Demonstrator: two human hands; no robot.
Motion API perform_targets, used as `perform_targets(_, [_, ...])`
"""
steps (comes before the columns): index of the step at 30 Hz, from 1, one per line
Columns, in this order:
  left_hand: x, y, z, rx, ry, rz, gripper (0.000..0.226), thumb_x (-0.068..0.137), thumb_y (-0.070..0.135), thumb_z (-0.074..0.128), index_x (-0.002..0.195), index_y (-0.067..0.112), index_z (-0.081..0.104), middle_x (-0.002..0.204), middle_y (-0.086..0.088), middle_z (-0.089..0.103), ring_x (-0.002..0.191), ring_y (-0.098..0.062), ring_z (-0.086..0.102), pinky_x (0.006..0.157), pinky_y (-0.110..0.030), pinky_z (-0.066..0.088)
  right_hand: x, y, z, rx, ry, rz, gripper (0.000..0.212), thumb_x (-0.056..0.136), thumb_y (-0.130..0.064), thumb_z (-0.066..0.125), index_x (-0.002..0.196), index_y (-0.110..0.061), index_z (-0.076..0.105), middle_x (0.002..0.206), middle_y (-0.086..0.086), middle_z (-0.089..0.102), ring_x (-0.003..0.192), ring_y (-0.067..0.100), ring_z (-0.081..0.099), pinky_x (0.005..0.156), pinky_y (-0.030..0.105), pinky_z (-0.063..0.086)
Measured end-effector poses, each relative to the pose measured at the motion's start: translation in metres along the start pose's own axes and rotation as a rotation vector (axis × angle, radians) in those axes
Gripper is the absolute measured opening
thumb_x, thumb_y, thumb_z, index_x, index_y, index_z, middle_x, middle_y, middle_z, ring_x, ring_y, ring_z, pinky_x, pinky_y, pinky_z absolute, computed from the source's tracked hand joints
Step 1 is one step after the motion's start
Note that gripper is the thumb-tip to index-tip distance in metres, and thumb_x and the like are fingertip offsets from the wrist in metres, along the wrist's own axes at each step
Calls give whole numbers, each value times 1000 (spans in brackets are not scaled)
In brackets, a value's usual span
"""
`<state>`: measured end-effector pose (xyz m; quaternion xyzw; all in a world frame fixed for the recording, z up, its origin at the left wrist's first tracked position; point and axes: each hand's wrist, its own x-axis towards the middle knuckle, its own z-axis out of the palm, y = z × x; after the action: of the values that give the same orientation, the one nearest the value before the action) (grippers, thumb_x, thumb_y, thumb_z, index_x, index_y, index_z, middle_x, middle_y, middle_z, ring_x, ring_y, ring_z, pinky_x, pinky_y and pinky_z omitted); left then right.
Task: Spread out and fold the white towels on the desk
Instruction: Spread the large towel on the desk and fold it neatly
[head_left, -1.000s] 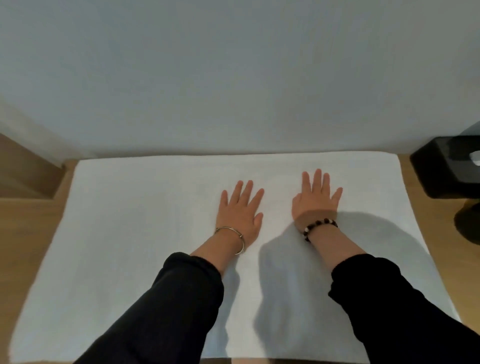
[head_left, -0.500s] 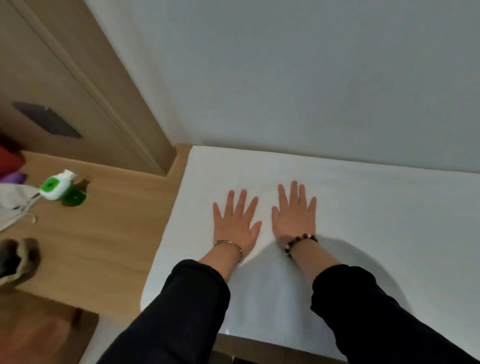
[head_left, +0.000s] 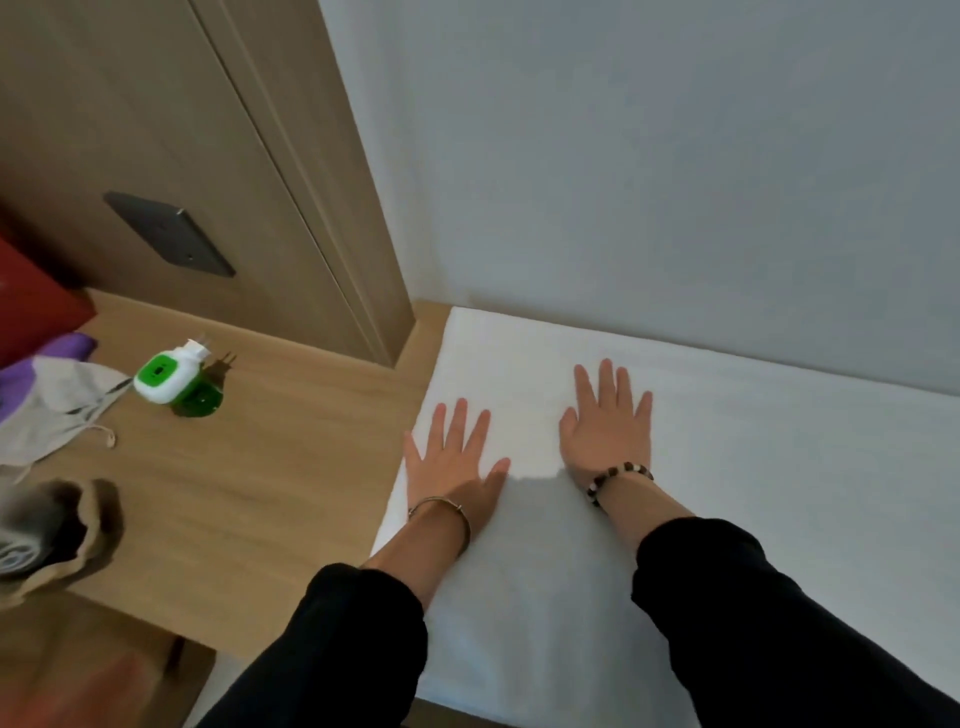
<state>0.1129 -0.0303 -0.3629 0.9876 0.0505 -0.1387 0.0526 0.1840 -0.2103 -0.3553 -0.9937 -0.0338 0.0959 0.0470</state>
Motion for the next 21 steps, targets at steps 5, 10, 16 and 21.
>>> perform_targets(5, [37, 3, -29, -3, 159, 123, 57, 96, 42, 31, 149, 30, 14, 159, 2, 0, 145, -21, -9, 112, -55, 0, 3, 4, 9, 14, 25, 12, 63, 93, -41, 17, 151, -30, -4, 159, 1, -10, 146, 20, -11, 116, 46, -7])
perform_targets(10, [94, 27, -42, 131, 15, 430, 58, 99, 46, 23, 149, 36, -3, 158, 8, -12, 144, -19, -14, 113, -51, -5, 5, 5, 11, 55, 52, 23, 63, 92, -39, 22, 151, -31, 3, 160, -2, -6, 146, 17, -9, 117, 43, -6])
perform_targets(16, [110, -25, -45, 120, 47, 114, 56, 99, 47, 16, 149, 36, -7, 157, 10, -14, 145, -19, -9, 114, -50, 5, 7, 8, 16, 57, 89, 12, 62, 92, -40, 20, 151, -29, 8, 160, 0, -1, 146, 19, -5, 116, 43, -4])
perform_targets(21, [75, -39, -43, -485, 135, -113, 69, 86, 31, 56, 146, 16, 26, 146, -8, 37, 133, -27, 34, 106, -35, 32, 7, 5, 11, 43, 72, 22, 62, 93, -39, 24, 151, -26, 10, 160, 2, 2, 146, 21, -2, 117, 46, 0])
